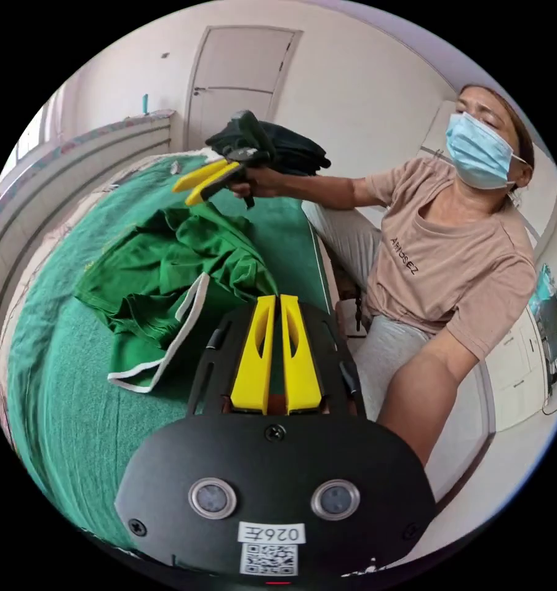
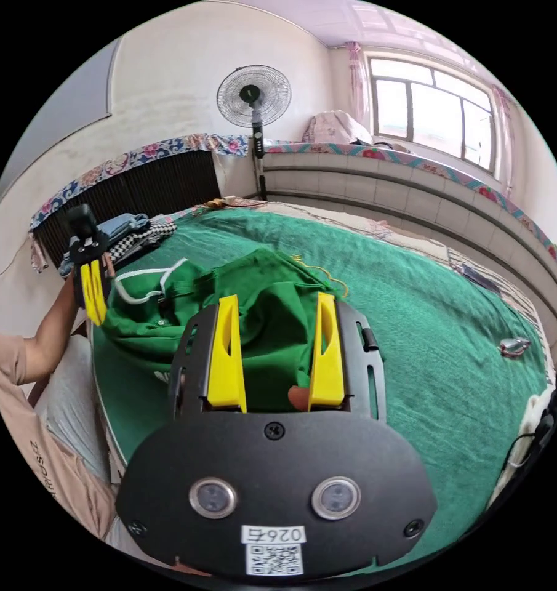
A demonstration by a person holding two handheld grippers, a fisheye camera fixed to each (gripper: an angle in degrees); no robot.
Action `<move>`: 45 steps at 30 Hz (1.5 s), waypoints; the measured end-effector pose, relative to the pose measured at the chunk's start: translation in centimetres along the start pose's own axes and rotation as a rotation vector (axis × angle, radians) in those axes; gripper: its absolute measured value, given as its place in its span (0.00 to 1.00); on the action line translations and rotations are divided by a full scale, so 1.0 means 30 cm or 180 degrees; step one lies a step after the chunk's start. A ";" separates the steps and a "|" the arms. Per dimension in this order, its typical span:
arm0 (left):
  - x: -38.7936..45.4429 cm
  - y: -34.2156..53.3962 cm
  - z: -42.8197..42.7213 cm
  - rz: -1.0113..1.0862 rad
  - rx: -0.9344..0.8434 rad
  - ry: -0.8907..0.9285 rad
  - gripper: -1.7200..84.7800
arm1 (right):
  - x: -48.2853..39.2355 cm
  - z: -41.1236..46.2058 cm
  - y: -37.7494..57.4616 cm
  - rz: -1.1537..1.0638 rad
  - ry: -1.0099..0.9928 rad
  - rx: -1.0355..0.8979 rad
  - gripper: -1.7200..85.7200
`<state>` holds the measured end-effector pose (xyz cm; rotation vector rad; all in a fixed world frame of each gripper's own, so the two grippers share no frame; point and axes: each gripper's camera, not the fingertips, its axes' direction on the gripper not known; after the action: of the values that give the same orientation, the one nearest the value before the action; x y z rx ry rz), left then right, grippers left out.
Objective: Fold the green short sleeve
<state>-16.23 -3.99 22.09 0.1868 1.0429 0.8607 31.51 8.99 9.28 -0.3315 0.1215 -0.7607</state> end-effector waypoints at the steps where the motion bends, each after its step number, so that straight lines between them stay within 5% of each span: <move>1: 0.007 0.027 -0.050 -0.0060 0.0295 -0.0194 0.01 | -0.015 0.016 -0.005 -0.0026 -0.0155 -0.0044 0.18; 5: -0.013 0.084 -0.170 -0.0316 0.1344 -0.0553 0.01 | -0.066 0.138 -0.012 -0.0061 -0.0088 -0.0557 0.11; 9: -0.086 0.062 -0.156 -0.0577 0.1478 -0.0380 0.01 | -0.083 0.200 -0.010 -0.0123 -0.0063 -0.1036 0.01; 12: -0.137 0.037 -0.118 -0.0798 0.1311 -0.0343 0.01 | -0.091 0.104 -0.048 -0.0385 -0.1108 -0.0794 0.00; 17: -0.216 0.008 -0.070 -0.1320 0.0970 -0.0596 0.01 | -0.234 -0.109 -0.029 -0.1953 -0.2797 -0.0828 0.00; 24: -0.278 -0.060 0.005 -0.1529 0.0600 -0.0699 0.01 | -0.321 -0.052 0.042 -0.2153 -0.2141 -0.1602 0.02; 31: -0.326 -0.050 -0.027 -0.1858 0.0938 -0.0984 0.01 | -0.328 0.024 -0.067 -0.1207 -0.1737 -0.0771 0.17; 36: -0.373 -0.042 -0.023 -0.2108 0.1034 -0.1009 0.01 | -0.445 0.235 -0.064 -0.1349 -0.1047 -0.1631 0.02; 42: -0.437 -0.050 -0.002 -0.2495 0.0751 -0.1233 0.01 | -0.477 0.045 -0.047 -0.2386 -0.2431 -0.1637 0.00; 45: -0.463 -0.084 0.037 -0.2548 0.0461 -0.1342 0.01 | -0.507 -0.033 0.062 -0.3167 -0.2770 -0.2194 0.00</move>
<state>-17.02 -15.14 30.80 0.0540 0.6844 0.0114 21.54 20.53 7.55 -1.4112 -0.6725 -1.4722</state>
